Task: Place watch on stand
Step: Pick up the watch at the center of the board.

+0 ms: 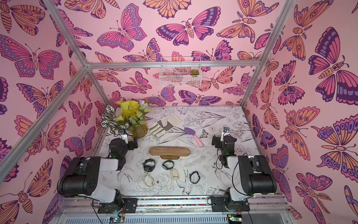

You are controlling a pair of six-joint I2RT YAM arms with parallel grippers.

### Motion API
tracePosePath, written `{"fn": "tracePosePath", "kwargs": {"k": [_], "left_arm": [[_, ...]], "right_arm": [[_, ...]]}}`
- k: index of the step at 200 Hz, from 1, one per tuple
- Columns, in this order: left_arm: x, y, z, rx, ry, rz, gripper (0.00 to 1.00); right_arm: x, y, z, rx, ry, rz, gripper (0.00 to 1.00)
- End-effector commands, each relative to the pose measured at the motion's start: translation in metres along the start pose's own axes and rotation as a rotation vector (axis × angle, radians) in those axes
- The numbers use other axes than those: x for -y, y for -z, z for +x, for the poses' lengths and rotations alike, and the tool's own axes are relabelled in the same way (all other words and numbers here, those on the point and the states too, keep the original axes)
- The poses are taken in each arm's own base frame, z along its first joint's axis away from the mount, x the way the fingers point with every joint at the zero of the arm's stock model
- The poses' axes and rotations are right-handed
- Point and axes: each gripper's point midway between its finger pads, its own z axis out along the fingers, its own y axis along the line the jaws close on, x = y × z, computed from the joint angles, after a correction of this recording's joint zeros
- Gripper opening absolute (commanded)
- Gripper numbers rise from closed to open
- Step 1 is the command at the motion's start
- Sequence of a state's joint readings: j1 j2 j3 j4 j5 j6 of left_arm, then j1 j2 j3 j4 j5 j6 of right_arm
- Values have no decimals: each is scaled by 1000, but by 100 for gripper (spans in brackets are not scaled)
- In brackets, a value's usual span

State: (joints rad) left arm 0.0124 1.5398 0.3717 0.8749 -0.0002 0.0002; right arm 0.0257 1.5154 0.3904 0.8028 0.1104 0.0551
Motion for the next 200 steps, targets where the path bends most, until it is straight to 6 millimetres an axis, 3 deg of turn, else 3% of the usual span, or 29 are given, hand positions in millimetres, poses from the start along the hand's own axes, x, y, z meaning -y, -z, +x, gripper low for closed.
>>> {"fn": "tracePosePath", "kwargs": {"k": [1, 153, 178, 200], "left_arm": [[-1, 0, -3, 15, -17, -11, 98], [-3, 0, -4, 16, -10, -8, 98], [-4, 10, -17, 41, -24, -42, 98], [-9, 22, -30, 74, -34, -105, 98]], "right_arm": [[2, -1, -10, 22, -2, -3, 99], [1, 0, -10, 23, -3, -4, 99], [-5, 3, -24, 66, 16, -28, 99], [-5, 6, -34, -32, 34, -3, 99]]}}
